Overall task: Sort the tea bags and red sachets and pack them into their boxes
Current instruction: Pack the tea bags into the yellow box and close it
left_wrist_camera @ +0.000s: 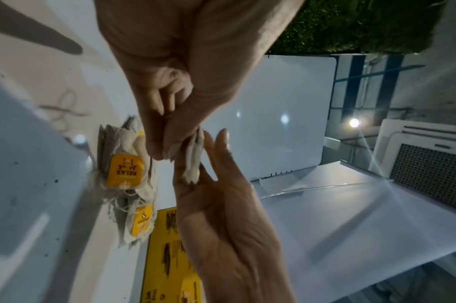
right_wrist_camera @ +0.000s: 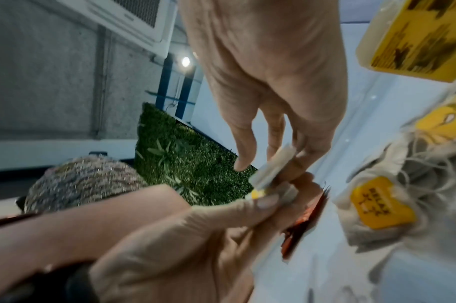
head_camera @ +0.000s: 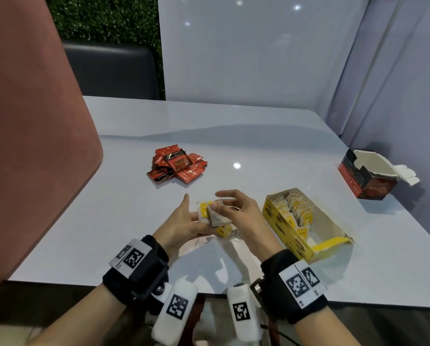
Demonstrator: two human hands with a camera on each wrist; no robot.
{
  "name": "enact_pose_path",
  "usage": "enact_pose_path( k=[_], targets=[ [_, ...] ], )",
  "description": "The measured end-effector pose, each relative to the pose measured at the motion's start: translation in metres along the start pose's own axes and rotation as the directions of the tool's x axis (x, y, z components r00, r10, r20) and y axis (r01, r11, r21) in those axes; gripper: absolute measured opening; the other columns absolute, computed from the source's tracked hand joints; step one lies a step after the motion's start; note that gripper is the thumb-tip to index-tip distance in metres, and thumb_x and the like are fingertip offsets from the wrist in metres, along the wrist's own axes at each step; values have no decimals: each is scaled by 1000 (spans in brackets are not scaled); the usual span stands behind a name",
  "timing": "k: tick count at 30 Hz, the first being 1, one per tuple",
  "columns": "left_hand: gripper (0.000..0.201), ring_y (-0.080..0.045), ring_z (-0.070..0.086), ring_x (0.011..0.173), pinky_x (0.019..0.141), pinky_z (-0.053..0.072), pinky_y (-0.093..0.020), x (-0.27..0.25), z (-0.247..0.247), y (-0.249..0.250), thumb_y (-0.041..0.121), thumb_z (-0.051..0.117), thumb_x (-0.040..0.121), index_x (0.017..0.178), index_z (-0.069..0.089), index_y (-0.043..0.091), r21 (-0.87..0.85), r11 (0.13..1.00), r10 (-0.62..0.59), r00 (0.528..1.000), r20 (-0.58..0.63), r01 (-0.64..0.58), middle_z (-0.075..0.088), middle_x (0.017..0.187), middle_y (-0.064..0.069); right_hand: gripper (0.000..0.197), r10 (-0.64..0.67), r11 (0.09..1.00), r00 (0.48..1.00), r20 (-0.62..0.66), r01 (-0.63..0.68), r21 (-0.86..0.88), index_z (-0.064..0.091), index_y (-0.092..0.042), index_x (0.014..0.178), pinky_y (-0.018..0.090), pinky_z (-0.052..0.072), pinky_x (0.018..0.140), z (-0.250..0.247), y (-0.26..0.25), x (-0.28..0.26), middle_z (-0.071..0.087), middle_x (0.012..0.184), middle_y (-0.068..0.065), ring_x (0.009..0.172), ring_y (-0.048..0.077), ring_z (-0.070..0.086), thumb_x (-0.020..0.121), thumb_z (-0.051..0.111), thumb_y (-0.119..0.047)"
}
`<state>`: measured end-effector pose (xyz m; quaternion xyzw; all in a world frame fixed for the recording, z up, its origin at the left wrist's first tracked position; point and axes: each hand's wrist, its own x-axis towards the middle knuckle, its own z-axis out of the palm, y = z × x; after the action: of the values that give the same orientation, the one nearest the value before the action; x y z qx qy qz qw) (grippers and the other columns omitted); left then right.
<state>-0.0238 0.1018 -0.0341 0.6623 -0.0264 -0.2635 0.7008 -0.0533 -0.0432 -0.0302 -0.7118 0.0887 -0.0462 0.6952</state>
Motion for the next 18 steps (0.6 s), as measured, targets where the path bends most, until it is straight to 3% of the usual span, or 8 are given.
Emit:
enact_pose_path(
  k=[2,4,7,9,11,14,16,18],
  targets=[
    [99,-22,68,91,76,57,-27,3,-3,-1,-14,61,78,149,-4,10,14,1000,7,1000,-19,-7,67,108,-17,22,-37,997,997,-61,32,-68,64,-12,100,38,57,80,2,3,1,66,101,9,98,27,65,79,72,-10],
    [79,-27,68,95,80,57,-28,2,-4,1,-15,60,77,144,22,2,39,999,19,999,35,-20,67,108,-21,22,-82,994,993,-80,76,-74,64,-13,96,35,58,75,4,4,2,65,97,7,95,26,65,78,72,-4],
    [40,-22,71,89,73,55,-22,-3,-2,6,-16,60,77,115,57,-5,52,998,30,991,133,-37,72,98,-17,24,-117,993,991,-66,115,-24,63,-13,99,25,57,69,7,3,4,64,97,3,89,21,65,78,72,-4],
    [31,-18,70,83,67,54,-17,-6,1,8,-19,56,78,105,62,-6,11,999,41,985,166,-43,72,92,-12,25,-121,993,990,-67,121,-3,64,-15,99,25,58,71,9,4,6,65,97,2,90,20,65,77,72,-6],
    [35,-21,69,89,73,56,-20,-6,0,10,-22,49,80,108,60,-6,-47,998,46,975,219,-36,70,97,-14,24,-141,989,987,-82,136,-63,64,-17,97,28,57,72,12,7,10,66,97,4,92,20,64,77,73,-8],
    [30,-23,67,96,83,56,-27,-5,-2,11,-17,44,85,109,59,-7,-178,984,34,962,271,15,68,102,-18,20,-186,963,980,-68,168,-213,63,-20,91,25,53,65,15,9,15,64,86,1,80,14,61,76,75,-14],
    [23,-24,67,95,84,57,-30,-3,-5,12,-8,46,89,108,60,-8,-204,978,17,974,227,30,68,103,-19,17,-168,960,985,-29,157,-233,61,-19,93,24,51,63,13,6,18,61,83,-2,76,13,58,79,72,-19],
    [22,-20,71,84,73,59,-26,-1,-9,10,-7,41,92,103,60,-5,-215,976,-12,989,145,43,71,92,-15,14,-133,951,991,-12,125,-283,60,-14,97,21,46,61,7,1,23,59,84,-2,76,14,56,85,66,-19]
  ],
)
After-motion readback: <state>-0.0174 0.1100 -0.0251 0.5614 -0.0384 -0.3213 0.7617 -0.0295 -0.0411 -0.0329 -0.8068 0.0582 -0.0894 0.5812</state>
